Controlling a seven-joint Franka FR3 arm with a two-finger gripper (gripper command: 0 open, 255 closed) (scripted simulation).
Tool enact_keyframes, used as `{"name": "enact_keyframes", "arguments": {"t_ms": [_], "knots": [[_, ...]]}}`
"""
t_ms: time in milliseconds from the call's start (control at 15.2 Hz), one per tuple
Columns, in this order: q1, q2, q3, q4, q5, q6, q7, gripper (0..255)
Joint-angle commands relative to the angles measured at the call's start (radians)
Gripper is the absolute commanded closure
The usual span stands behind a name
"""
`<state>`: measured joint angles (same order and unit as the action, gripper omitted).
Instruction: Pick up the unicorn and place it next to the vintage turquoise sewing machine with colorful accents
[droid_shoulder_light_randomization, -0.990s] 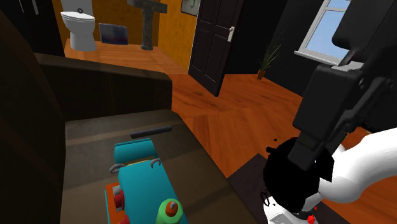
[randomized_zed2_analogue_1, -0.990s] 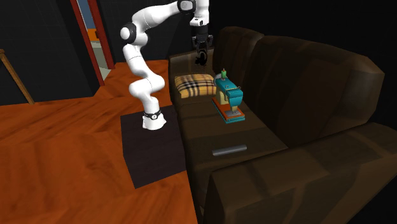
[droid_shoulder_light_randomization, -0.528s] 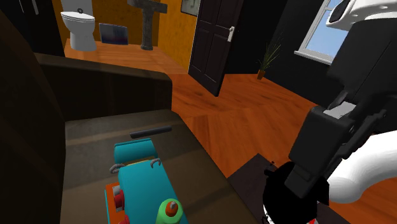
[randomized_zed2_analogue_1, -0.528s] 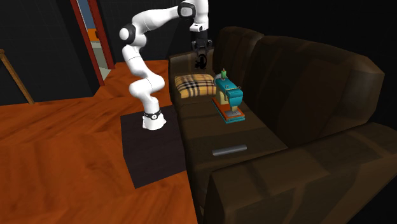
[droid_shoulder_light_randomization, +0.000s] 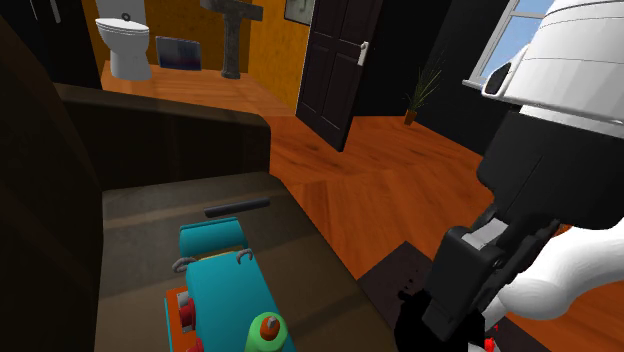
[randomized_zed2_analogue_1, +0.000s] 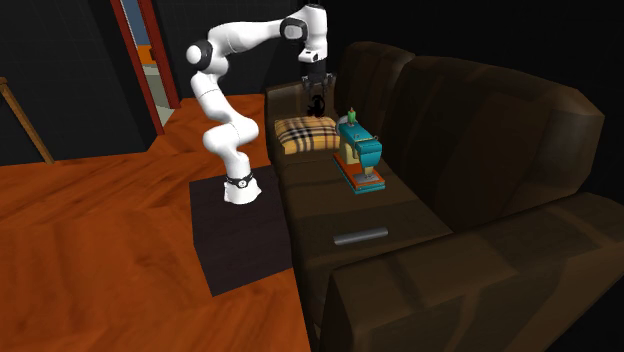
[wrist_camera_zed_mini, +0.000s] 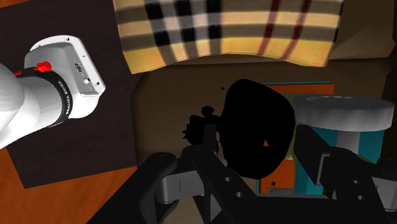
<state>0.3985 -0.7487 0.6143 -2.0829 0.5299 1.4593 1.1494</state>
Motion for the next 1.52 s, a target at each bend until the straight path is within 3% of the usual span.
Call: {"name": "enact_keyframes", "arguments": {"t_ms": [0, 1452], "knots": [[0.003, -0.008, 0.007, -0.031, 0.007, 0.023, -0.006, 255], [0.037, -0.062, 0.108, -0.332, 0.101, 0.275, -0.067, 255]]}}
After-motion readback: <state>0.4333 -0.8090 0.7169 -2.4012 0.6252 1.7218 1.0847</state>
